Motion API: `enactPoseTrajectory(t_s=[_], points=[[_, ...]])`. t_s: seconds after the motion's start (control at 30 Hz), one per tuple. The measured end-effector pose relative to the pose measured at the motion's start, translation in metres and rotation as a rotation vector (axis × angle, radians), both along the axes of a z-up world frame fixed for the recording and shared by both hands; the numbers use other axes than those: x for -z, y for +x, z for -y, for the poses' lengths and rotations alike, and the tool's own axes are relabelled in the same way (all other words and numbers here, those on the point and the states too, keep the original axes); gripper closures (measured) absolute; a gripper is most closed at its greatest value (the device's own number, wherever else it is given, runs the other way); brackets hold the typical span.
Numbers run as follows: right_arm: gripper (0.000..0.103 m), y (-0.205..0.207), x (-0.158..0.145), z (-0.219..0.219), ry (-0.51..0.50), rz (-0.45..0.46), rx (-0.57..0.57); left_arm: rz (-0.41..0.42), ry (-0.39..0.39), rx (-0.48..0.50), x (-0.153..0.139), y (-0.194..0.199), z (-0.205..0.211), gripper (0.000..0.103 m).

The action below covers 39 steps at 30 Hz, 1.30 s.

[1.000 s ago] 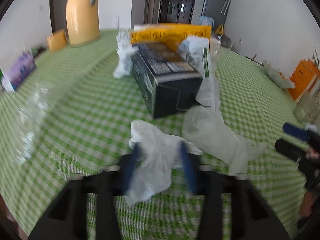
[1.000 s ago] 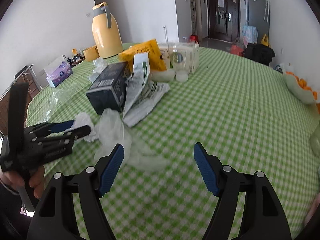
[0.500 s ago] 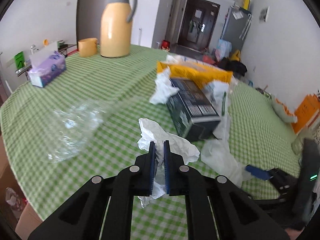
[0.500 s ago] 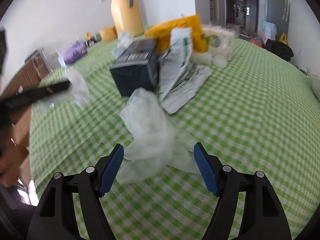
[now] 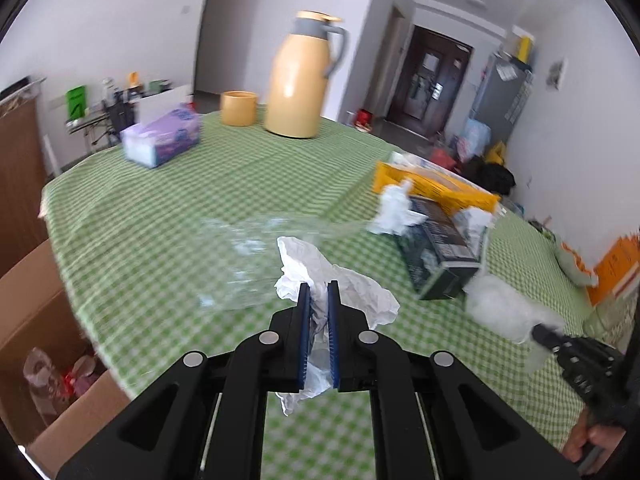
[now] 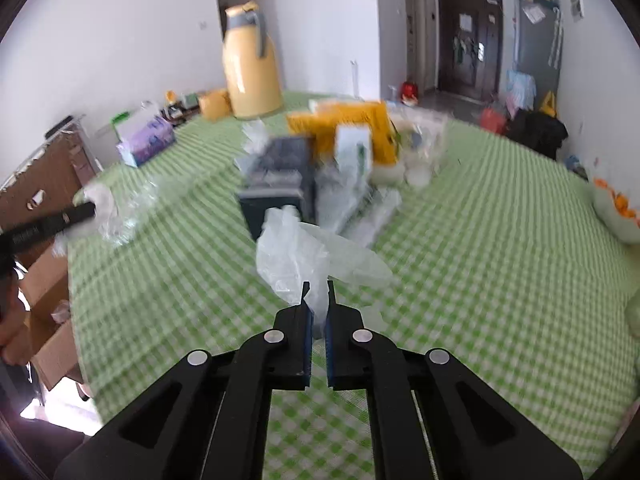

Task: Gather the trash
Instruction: 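Carry tissue and glove into the cardboard box and open both tools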

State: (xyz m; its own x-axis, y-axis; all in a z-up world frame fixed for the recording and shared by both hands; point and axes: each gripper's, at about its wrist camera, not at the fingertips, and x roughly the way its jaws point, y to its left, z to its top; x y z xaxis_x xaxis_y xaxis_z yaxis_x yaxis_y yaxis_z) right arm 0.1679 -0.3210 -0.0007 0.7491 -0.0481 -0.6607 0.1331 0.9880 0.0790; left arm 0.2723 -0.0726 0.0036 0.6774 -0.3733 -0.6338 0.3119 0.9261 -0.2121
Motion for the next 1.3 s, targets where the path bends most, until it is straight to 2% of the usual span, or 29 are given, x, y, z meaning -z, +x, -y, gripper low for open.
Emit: enactPoseTrajectory(t_s=[0.1,0.27,0.4,0.5,0.63,0.7,0.8,0.87,0.97,1.03,1.1,1.2,1.3], points=[[0.098,0.012,-0.008,-0.028,-0.011,0.014,-0.072,0.009,-0.010,-0.058,-0.001,-0.001,-0.033,0.097],[0.098,0.049,-0.005,-0.096,0.009,0.004,-0.249,0.008,-0.012,-0.240,0.006,-0.003,-0.125,0.097],[0.098,0.084,0.001,-0.182,0.006,-0.016,-0.443,-0.019,0.003,-0.411,0.019,-0.012,-0.208,0.097],[0.098,0.103,0.003,-0.250,-0.003,-0.027,-0.591,-0.064,-0.007,-0.568,0.035,-0.028,-0.286,0.097],[0.098,0.125,0.011,-0.335,-0.021,-0.061,-0.772,-0.135,-0.020,-0.698,0.058,-0.043,-0.357,0.097],[0.098,0.140,0.023,-0.380,-0.069,-0.107,-0.853,-0.164,-0.032,-0.758,0.069,-0.051,-0.387,0.097],[0.098,0.144,0.047,-0.442,-0.138,-0.168,-0.971,-0.184,-0.036,-0.799,0.078,-0.060,-0.408,0.097],[0.098,0.142,0.065,-0.468,-0.178,-0.202,-1.024,-0.195,-0.035,-0.807,0.083,-0.063,-0.419,0.097],[0.097,0.144,0.089,-0.495,-0.246,-0.236,-1.029,-0.213,-0.029,-0.794,0.085,-0.061,-0.418,0.097],[0.089,0.157,0.105,-0.503,-0.336,-0.246,-0.948,-0.223,-0.025,-0.765,0.089,-0.056,-0.410,0.097],[0.053,0.169,0.112,-0.503,-0.411,-0.222,-0.856,-0.235,-0.023,-0.742,0.096,-0.052,-0.403,0.097],[0.035,0.177,0.101,-0.488,-0.361,-0.176,-0.824,-0.278,-0.026,-0.705,0.112,-0.040,-0.393,0.096],[0.031,0.180,0.083,-0.471,-0.317,-0.134,-0.799,-0.314,-0.046,-0.684,0.128,-0.028,-0.386,0.094]])
